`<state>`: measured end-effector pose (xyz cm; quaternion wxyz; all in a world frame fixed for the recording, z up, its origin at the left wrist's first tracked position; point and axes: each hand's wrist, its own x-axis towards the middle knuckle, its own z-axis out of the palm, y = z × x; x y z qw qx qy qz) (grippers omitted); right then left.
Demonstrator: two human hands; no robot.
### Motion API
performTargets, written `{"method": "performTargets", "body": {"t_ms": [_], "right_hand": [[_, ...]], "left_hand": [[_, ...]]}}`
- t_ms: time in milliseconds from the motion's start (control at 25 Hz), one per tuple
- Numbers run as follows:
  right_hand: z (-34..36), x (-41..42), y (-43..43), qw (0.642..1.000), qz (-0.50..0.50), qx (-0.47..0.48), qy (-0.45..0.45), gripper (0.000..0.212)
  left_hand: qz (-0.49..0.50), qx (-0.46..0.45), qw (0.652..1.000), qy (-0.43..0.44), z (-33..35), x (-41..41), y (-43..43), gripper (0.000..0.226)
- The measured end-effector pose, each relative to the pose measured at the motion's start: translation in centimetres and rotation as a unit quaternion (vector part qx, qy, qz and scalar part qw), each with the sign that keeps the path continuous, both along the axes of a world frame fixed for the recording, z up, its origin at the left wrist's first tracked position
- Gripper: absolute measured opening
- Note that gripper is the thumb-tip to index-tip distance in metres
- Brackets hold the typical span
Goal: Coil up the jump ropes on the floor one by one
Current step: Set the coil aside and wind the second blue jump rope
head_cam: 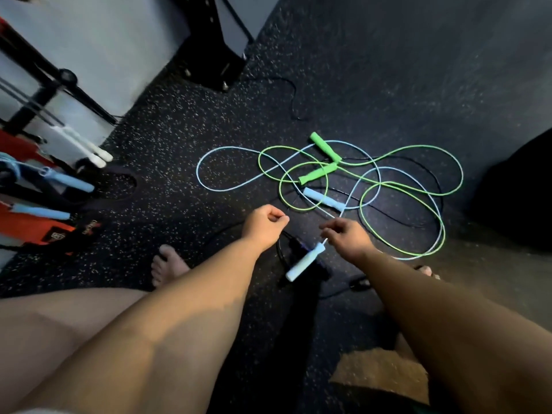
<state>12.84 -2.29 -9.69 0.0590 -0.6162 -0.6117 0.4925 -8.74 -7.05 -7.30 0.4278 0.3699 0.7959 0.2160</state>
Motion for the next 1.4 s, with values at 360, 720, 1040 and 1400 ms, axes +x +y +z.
{"method": "performTargets", "body": {"t_ms": [360, 720, 1040, 1400], "right_hand": [[-6.1, 2.4, 0.5, 0.986, 0.135, -0.025, -0.089, 0.05], [-7.5, 1.6, 1.2, 0.989, 0.127, -0.073, -0.031, 0.048], [-8.5, 0.5, 0.3, 0.995, -0.032, -0.088, 0.047, 0.044], [-7.4, 1.9, 3.3, 0.93, 0.293, 0.048, -0.216, 0.033]], "left_hand": [[-0.199, -0.227, 0.951, -0.069, -7.8, 6.1, 0.1, 0.059], [-0.271, -0.197, 0.939, 0.08, -7.9, 6.3, 1.3, 0.014], [-0.263, -0.18, 0.944, 0.082, -9.7, 8.4, 0.1, 0.062], [-0.28, -0.155, 0.947, -0.002, -7.8, 4.9, 2.3, 0.027]]}}
